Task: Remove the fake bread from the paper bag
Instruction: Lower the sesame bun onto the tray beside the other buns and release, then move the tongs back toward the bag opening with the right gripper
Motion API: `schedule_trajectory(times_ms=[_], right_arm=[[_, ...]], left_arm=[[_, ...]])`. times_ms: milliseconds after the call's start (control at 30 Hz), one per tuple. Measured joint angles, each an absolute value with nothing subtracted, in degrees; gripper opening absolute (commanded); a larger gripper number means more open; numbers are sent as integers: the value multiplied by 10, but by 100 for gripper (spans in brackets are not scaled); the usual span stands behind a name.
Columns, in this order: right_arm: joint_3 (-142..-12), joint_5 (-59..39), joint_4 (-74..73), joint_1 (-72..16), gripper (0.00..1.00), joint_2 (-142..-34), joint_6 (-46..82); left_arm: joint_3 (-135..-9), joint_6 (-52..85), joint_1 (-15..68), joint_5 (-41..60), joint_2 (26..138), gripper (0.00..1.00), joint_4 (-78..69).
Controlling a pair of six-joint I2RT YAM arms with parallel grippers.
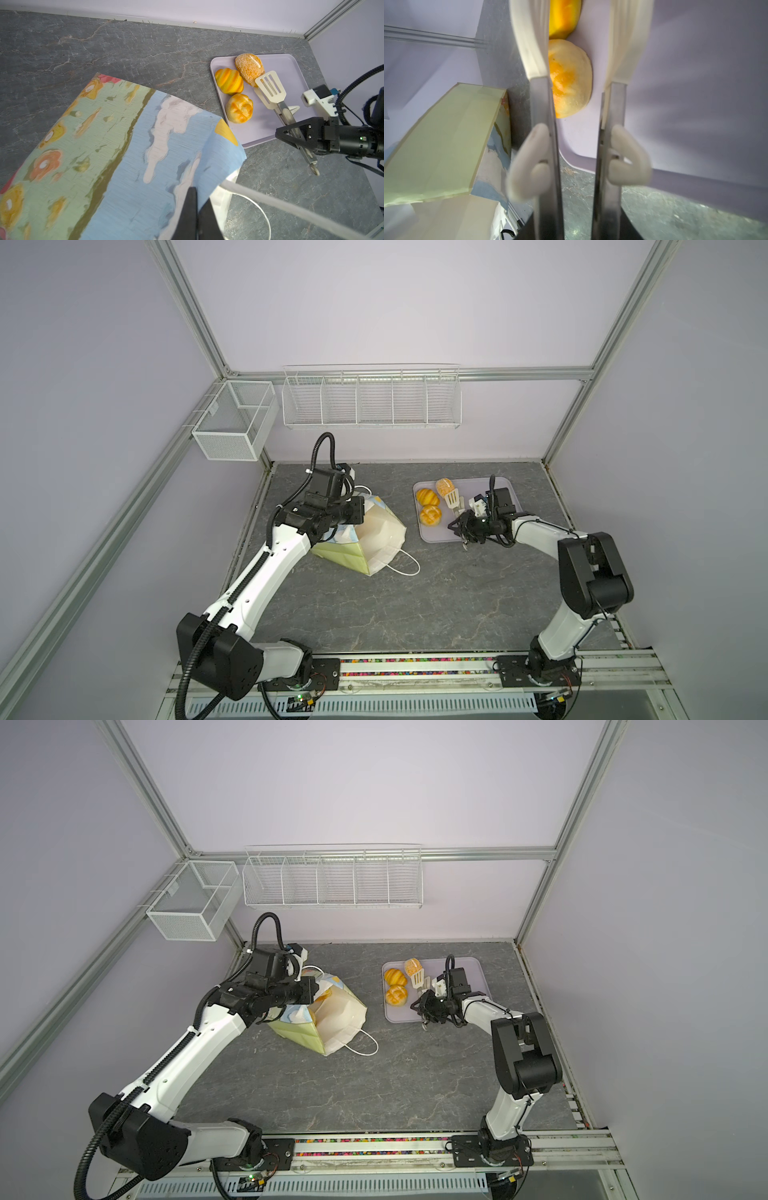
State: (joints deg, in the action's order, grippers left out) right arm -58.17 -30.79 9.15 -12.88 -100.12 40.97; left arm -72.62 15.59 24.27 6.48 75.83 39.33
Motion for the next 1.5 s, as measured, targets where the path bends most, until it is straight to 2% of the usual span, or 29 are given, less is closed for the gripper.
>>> schedule_trajectory(times_ms=[233, 833, 1233, 1500], right_arm=[[-576, -291, 116, -129, 39, -991, 407], [-576, -202, 241, -156, 38, -887, 346], [-583, -82, 362, -255, 36, -741, 293], [-586, -9, 423, -373, 34, -661, 278]], left_arm=[[-718, 156, 242, 65, 747, 0, 394], [-718, 126, 241, 73, 747, 0, 395], [-724, 71, 241, 78, 747, 0, 413], [-718, 35, 257, 74, 712, 0, 415]])
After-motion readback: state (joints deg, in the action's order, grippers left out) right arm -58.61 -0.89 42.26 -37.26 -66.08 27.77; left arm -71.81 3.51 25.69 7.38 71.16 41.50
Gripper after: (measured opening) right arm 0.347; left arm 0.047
